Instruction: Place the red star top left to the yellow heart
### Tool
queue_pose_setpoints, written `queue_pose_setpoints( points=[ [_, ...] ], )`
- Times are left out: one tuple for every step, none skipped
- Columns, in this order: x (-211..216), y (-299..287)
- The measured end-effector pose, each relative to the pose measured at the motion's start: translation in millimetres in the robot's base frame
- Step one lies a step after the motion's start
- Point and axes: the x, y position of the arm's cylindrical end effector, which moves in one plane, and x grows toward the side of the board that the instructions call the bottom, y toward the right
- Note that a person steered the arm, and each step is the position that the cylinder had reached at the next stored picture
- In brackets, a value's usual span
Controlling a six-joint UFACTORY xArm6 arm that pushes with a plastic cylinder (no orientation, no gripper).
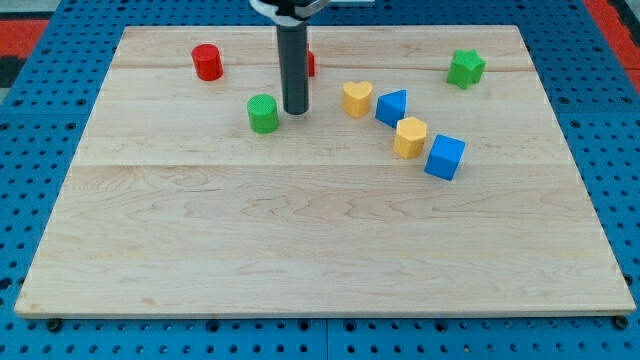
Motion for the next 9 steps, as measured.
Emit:
queue_pose_setpoints(
  points=[
    [21.3,-21.4],
    [23.2,-51.6],
    [23.2,-73.5],
    [23.2,-89.6],
    [22.3,-69.4],
    [-12.4,-34.1],
    [-29.2,-48.0],
    [-52.1,-43.9],
    [-67.1,-55.0]
  ],
)
